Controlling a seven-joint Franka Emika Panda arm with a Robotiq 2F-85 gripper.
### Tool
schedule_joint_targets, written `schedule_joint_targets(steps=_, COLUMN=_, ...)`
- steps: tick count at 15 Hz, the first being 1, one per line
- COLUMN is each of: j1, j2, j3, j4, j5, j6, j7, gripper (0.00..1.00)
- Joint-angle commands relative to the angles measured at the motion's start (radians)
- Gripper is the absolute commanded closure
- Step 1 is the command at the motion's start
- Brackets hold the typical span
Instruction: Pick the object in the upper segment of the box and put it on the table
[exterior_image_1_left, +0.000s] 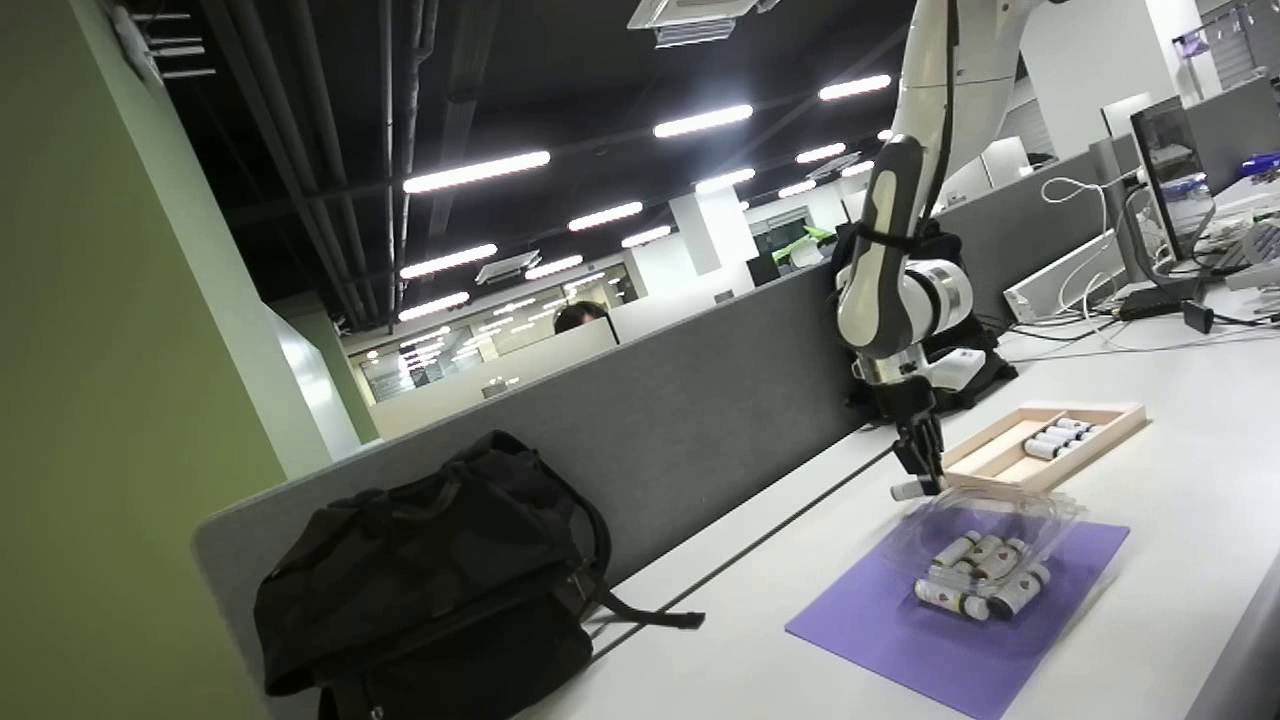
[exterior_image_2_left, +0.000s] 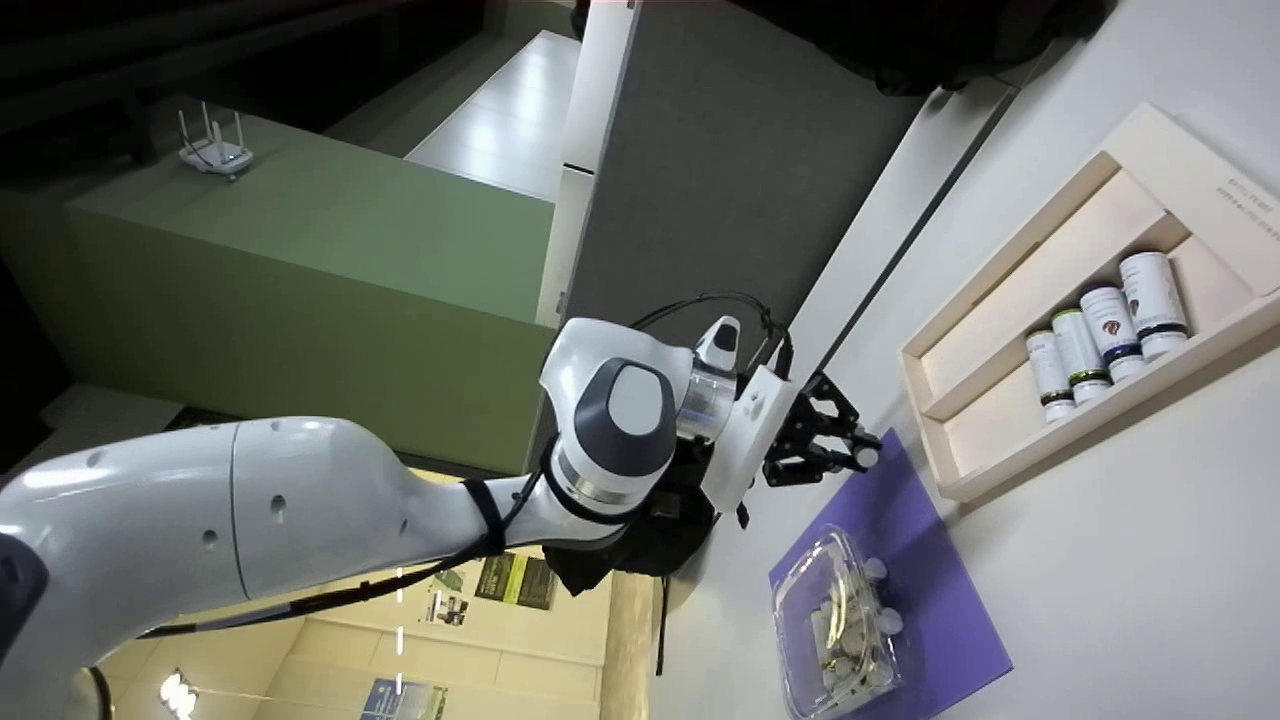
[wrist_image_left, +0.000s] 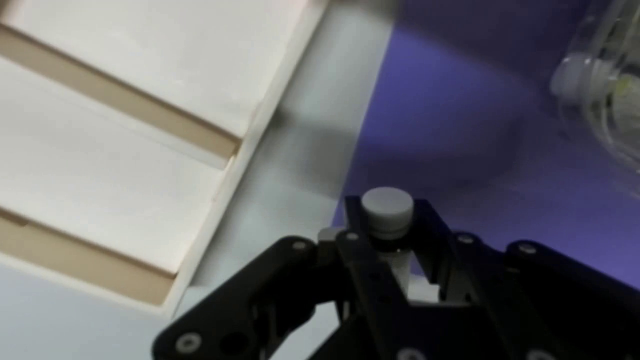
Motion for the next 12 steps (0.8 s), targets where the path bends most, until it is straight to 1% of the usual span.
schedule_joint_targets(steps=1, j1=0.039, j2=0.037, j3=-0.015, j4=0.031, j5=0.031, j6=-0.056, j7=0.074, gripper=0.87)
schedule_joint_targets(steps=3, j1=0.044, j2=0.049, j3=-0.015, j4=0.033, j5=0.040, j6=-0.065, j7=0.076, gripper=0.87)
schedule_joint_targets(steps=4, j1=0.045, j2=0.051, j3=-0.016, j4=0.036, j5=0.041, j6=-0.073, j7=0.078, gripper=0.41)
schedule_joint_targets(steps=8, j1=0.041, j2=0.016, j3=-0.010, j4=0.050, j5=0.040, j6=-0.117, j7=0.062, gripper=0.19)
schedule_joint_targets(steps=10, j1=0.055, j2=-0.022, j3=-0.025, j4=0.061, j5=0.020, j6=-0.142, j7=0.066, gripper=0.08)
schedule_joint_targets(steps=11, j1=0.041, j2=0.027, j3=-0.012, j4=0.051, j5=0.032, j6=-0.089, j7=0.040, gripper=0.26)
schedule_joint_targets(steps=12, j1=0.044, j2=0.012, j3=-0.015, j4=0.058, j5=0.033, j6=-0.104, j7=0.039, gripper=0.21)
